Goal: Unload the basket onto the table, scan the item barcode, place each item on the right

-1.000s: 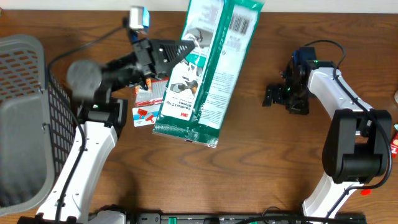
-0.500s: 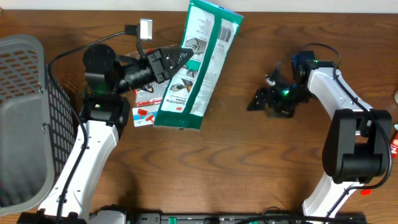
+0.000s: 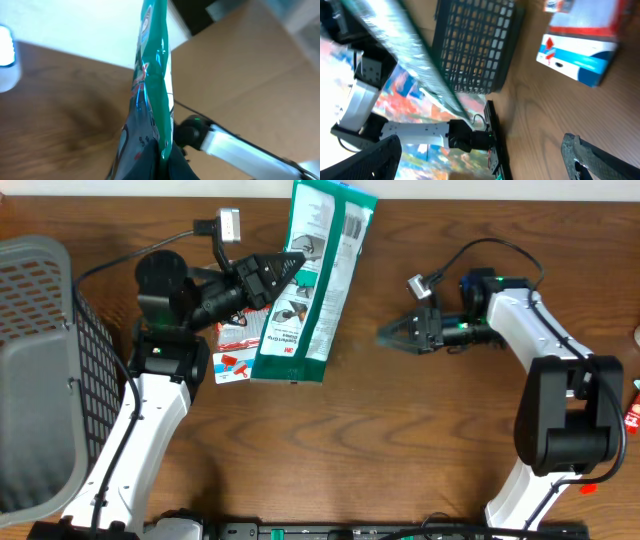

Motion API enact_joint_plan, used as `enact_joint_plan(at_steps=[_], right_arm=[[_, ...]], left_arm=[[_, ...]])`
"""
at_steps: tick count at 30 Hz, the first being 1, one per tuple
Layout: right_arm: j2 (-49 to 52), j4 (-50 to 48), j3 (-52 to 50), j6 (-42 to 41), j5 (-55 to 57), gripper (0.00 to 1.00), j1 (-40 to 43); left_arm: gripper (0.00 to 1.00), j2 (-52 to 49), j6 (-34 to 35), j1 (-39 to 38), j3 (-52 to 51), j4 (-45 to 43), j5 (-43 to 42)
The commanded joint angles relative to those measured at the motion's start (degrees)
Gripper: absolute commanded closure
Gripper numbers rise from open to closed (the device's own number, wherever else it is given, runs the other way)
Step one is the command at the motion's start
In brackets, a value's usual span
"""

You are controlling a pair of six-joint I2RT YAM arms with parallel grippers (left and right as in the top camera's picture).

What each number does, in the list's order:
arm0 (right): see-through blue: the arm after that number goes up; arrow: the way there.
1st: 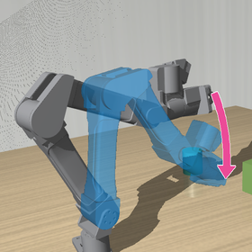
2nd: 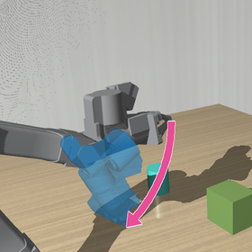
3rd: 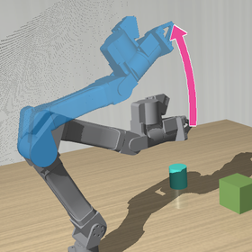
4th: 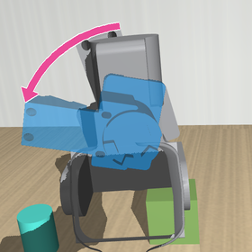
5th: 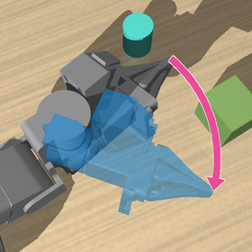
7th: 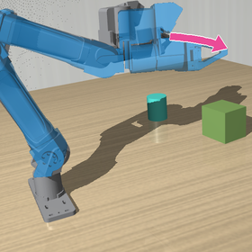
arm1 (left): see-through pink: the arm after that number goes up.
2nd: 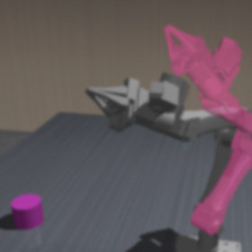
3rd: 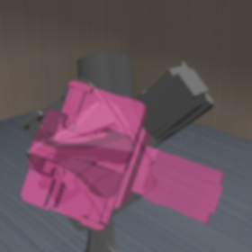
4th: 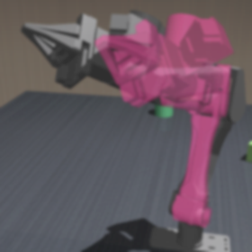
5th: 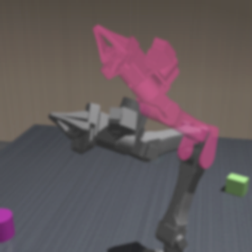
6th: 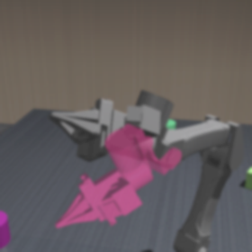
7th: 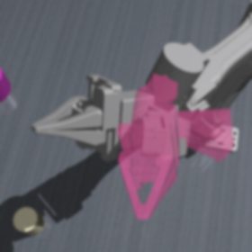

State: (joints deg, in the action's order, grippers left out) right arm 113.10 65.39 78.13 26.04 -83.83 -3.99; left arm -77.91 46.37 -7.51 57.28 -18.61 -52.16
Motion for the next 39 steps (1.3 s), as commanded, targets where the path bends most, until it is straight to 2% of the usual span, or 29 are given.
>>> enact_joint_plan(at_steps=[1, 3, 5, 7, 10, 13, 18, 21, 28, 34, 36, 39], right_arm=[[-0.4, -0.9, 0.3, 2.3, -0.7, 0.01, -1.9], [-0.4, -0.8, 0.6, 2.0, 4.7, 0.03, -2.4], [-0.4, -0.8, 1.3, -0.5, 13.2, 0.11, -2.8], [-0.4, -0.8, 2.1, -4.2, 22.9, 0.16, -3.2], [-0.6, -0.1, 3.4, -7.0, 32.6, 0.16, -3.4], [-0.9, 0.4, 4.5, -7.3, 37.0, 0.17, -3.5], [-1.0, 0.4, 5.9, -7.3, 37.6, 0.12, -3.5], [-1.1, 0.5, 7.1, -7.4, 39.5, 0.13, -3.5], [-1.1, 0.7, 11.2, -8.8, 44.2, 0.15, -3.5], [-1.1, 2.2, 16.8, -15.8, 51.5, 0.15, -3.4], [-1.1, 3.7, 19.7, -19.5, 54.9, 0.14, -3.4], [-1.1, 6.5, 24.7, -23.6, 58.3, 0.07, -3.1]], left_arm=[[0.93, 0.8, -10.7, 0.2, 0.7, 6.7, 6.9], [0.93, 0.8, -16.7, 0.2, 0.7, 13.1, 10.4], [0.93, 0.8, -21.7, 0.2, 0.7, 18.5, 12.9], [0.93, 0.8, -25.5, 0.2, 0.7, 21.2, 13.1], [0.93, 0.8, -29.7, 0.0, 0.7, 23.0, 15.0], [0.93, 0.8, -33.6, 0.0, 0.7, 25.4, 19.7], [0.93, 0.8, -39.1, 0.0, 1.2, 26.4, 22.8], [0.93, 0.8, -42.0, -1.3, 3.0, 28.2, 28.0], [0.93, 0.8, -52.9, -11.9, 9.7, 35.0, 46.6], [0.93, 0.8, -59.0, -20.0, 11.0, 36.0, 62.5], [0.93, 0.7, -62.5, -22.3, 11.0, 37.2, 69.4], [0.93, 0.4, -66.6, -24.6, 11.0, 39.1, 80.9]])
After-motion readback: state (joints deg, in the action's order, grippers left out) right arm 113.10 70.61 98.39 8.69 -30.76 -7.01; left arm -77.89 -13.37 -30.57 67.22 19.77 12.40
